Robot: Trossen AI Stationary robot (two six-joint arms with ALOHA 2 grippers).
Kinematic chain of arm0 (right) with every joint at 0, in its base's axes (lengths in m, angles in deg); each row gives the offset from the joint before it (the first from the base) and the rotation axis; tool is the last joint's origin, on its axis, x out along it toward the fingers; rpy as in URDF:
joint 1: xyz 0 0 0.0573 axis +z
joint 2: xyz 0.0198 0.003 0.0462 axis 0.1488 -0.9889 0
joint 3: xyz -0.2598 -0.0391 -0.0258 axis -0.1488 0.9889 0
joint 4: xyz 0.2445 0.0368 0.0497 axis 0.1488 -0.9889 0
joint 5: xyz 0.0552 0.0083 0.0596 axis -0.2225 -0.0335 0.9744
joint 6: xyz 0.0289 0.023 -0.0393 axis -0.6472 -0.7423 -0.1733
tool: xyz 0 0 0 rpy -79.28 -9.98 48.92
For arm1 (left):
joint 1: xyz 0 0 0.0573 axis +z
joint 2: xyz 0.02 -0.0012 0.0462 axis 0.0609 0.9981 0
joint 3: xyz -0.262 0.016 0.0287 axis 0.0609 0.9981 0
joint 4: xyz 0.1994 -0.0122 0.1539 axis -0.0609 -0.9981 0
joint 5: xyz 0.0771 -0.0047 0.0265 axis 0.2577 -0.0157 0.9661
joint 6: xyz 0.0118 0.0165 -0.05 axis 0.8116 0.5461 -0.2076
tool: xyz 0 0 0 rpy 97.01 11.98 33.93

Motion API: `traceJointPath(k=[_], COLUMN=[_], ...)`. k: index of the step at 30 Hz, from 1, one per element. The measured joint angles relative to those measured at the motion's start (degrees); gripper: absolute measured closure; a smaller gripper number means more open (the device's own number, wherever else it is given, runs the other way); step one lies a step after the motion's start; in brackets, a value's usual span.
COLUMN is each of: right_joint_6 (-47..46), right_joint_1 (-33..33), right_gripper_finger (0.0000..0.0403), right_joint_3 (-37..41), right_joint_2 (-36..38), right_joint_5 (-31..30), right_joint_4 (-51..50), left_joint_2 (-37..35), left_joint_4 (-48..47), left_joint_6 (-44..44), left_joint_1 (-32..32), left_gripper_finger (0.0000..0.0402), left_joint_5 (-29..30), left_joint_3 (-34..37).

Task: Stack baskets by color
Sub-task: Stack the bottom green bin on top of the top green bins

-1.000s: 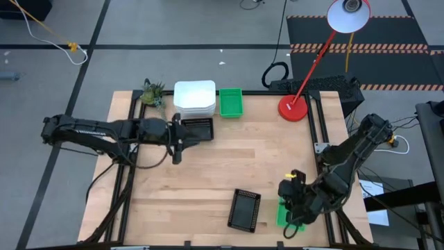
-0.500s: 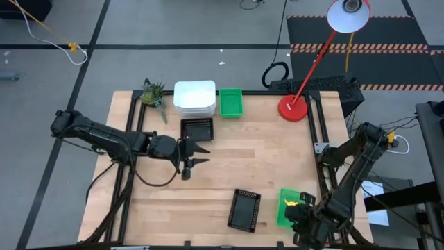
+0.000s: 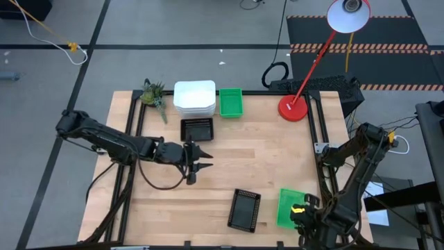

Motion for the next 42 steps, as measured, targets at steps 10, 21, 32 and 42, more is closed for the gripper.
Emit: traceJointPath(k=[10,21,32,42], right_joint_6=[5.8,7.0,7.0,8.8], right_joint_1=[0.0,0.0,0.0,-0.1], right_gripper_finger=[0.0209,0.0232,0.0288,0.0393], right_joint_3=[8.1,15.8,17.1,20.0], right_joint_2=[0.0,0.0,0.0,0.2], right_joint_5=[2.0,5.0,6.1,4.3], right_joint_4=[9.8,18.2,21.7,25.0], left_joint_2=[1.8,1.8,1.8,1.8], left_joint_4=[0.0,0.0,-0.1,-0.1], left_joint_6=[-2.3,-2.4,-0.3,1.8], left_joint_1=[-1.4,-2.1,-2.0,-2.0], left_gripper_finger=[0.0270,0.0270,0.0270,0.0270], left_joint_5=[0.4,2.5,2.6,2.6], left_joint_3=[0.0,0.0,0.0,0.0])
